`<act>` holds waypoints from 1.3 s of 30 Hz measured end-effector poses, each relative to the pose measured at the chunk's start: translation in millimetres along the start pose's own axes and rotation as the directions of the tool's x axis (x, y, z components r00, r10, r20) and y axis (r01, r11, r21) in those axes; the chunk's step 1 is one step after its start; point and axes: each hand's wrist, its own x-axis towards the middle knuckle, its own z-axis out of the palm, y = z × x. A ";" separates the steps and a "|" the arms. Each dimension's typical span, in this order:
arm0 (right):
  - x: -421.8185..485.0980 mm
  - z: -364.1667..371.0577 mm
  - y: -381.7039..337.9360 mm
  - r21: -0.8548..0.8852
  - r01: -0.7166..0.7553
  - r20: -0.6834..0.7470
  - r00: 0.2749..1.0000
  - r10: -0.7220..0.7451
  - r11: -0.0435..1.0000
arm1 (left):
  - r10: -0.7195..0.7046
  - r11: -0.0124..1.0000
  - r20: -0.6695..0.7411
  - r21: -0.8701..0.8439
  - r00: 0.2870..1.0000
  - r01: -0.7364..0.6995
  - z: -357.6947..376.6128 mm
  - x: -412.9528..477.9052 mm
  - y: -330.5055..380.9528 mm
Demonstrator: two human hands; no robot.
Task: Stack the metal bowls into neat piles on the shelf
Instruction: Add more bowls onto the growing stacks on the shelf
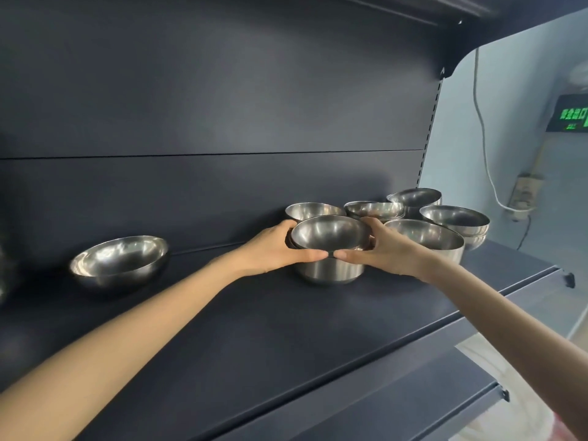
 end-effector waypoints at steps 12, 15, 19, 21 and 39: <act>-1.0 -5.2 -12.1 0.166 0.197 -0.091 0.979 -0.184 0.966 | 0.036 0.970 -0.204 -0.230 0.978 -0.083 -4.1 -15.5 18.0; -5.1 -9.6 -19.5 0.211 0.279 -0.111 0.959 -0.261 0.937 | 0.063 0.953 -0.273 -0.269 0.960 -0.139 -6.1 -29.3 29.7; -11.1 -4.8 -30.1 0.282 0.338 -0.078 0.941 -0.329 0.898 | 0.055 0.940 -0.342 -0.299 0.938 -0.164 -8.4 -55.3 34.4; -15.3 1.3 -35.9 0.307 0.350 -0.042 0.934 -0.355 0.885 | 0.043 0.945 -0.382 -0.285 0.923 -0.162 -9.5 -70.1 33.2; -20.1 114.1 -133.1 0.522 0.283 0.139 0.903 -0.408 0.804 | -0.208 0.937 -0.606 -0.350 0.768 -0.022 -68.3 -194.8 -18.0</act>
